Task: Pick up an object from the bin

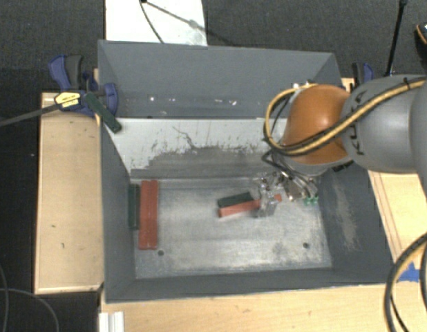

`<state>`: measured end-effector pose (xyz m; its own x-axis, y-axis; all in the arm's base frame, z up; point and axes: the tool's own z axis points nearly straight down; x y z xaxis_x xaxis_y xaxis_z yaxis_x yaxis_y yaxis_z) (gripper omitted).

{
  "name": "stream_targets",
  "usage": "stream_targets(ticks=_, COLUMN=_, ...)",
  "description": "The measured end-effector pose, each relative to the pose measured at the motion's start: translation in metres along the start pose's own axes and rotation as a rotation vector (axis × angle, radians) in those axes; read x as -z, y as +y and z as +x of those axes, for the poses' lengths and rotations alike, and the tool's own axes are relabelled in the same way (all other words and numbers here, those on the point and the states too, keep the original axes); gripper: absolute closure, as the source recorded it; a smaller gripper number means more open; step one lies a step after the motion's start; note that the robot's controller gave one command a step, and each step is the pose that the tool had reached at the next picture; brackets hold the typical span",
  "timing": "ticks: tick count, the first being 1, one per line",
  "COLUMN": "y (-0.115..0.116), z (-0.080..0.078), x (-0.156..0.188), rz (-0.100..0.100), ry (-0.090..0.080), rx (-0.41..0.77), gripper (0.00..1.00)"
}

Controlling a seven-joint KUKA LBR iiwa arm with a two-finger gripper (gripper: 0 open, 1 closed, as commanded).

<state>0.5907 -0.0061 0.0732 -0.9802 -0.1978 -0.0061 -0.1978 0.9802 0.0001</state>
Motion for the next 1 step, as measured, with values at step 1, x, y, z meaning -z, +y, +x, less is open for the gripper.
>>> stream_targets(ticks=1, y=0.0274, z=0.0153, x=0.1373, rz=0.001, ry=-0.004, rx=-0.013, gripper=1.0)
